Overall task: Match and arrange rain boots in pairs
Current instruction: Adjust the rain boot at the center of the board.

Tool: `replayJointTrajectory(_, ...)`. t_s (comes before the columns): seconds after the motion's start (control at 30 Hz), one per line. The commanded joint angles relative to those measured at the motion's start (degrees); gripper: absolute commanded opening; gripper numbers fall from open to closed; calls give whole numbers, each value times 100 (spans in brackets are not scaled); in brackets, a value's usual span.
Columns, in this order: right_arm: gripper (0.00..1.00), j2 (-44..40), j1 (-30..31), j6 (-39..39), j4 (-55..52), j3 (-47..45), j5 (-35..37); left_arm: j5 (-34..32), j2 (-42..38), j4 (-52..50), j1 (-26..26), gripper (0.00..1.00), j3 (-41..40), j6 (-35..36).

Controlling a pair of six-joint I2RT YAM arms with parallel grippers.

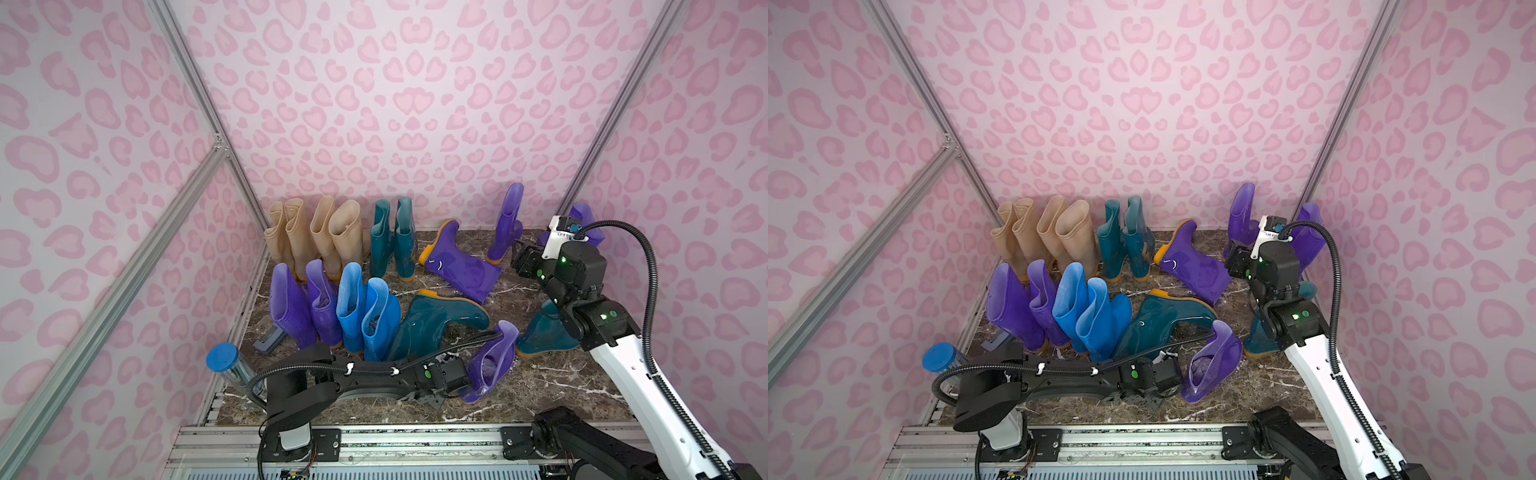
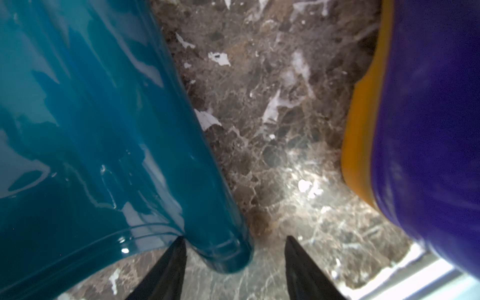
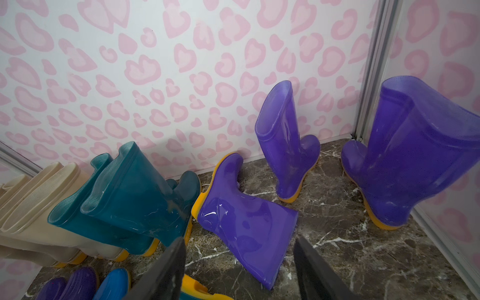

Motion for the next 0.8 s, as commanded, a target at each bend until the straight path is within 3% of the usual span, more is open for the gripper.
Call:
replayJointTrajectory(0.0,67,-69,-41,-69,262,-63,-120,-321,215,-106,5,51,107,-96)
replayJointTrajectory(0.3,67,-194,-129,-104,335,-148,-183,-702,241,-746,14,2,375,-99)
replayJointTrajectory(0.77,66,-203,-186,-87,406,-114,-272,-499,-996,-2180,8,2,1510,322)
